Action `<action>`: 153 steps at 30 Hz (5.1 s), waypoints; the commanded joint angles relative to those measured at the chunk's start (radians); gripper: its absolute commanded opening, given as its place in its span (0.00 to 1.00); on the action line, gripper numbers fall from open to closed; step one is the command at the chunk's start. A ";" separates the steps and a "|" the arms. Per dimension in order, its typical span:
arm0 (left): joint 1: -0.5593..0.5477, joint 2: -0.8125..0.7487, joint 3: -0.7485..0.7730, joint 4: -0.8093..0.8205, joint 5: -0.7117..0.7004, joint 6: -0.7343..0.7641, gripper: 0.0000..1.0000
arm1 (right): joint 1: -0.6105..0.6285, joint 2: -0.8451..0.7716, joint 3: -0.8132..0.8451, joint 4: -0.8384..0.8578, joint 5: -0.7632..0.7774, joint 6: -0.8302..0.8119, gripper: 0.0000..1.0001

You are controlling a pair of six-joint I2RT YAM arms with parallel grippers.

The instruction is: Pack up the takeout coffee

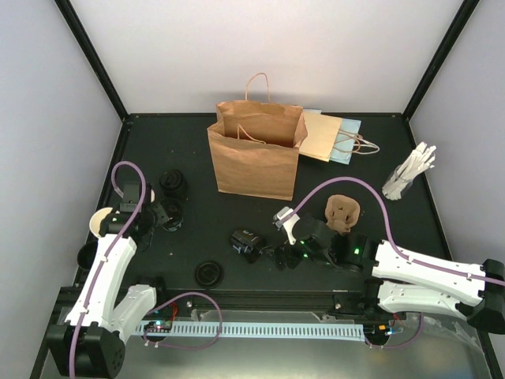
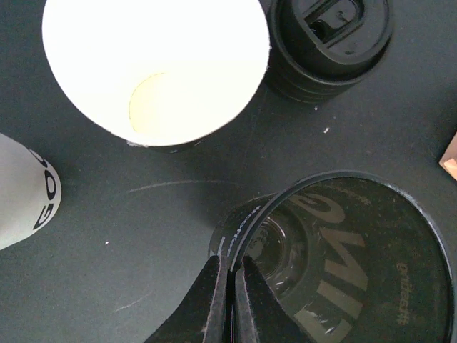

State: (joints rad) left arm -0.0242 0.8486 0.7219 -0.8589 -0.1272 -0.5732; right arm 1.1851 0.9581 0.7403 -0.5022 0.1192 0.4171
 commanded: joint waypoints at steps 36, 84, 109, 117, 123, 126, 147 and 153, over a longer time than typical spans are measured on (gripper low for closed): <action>0.065 -0.020 -0.089 -0.011 -0.166 -0.282 0.05 | 0.001 -0.036 0.005 0.013 0.018 0.017 0.89; 0.068 0.011 0.101 -0.211 -0.086 -0.263 0.59 | 0.001 -0.032 0.016 0.011 0.017 0.007 0.90; -0.546 -0.010 0.168 -0.120 0.229 -0.099 0.99 | -0.259 -0.042 -0.010 -0.053 -0.093 0.219 1.00; -0.969 0.248 0.281 -0.096 -0.015 -0.112 0.96 | -0.301 -0.069 0.002 -0.188 0.076 0.305 1.00; -1.159 0.556 0.439 -0.209 -0.229 -0.086 0.95 | -0.308 -0.206 -0.059 -0.184 0.141 0.328 1.00; -1.211 0.683 0.500 -0.238 -0.282 -0.101 0.93 | -0.310 -0.295 -0.080 -0.213 0.216 0.371 1.00; -1.272 1.072 0.694 -0.432 -0.499 -0.240 0.53 | -0.313 -0.473 -0.100 -0.285 0.349 0.414 1.00; -1.280 1.106 0.722 -0.502 -0.556 -0.298 0.28 | -0.312 -0.458 -0.093 -0.296 0.359 0.417 1.00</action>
State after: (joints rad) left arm -1.2919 1.9423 1.3979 -1.2854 -0.6090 -0.8230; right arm 0.8738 0.4942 0.6426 -0.8085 0.4477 0.8196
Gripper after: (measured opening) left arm 0.357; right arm 0.999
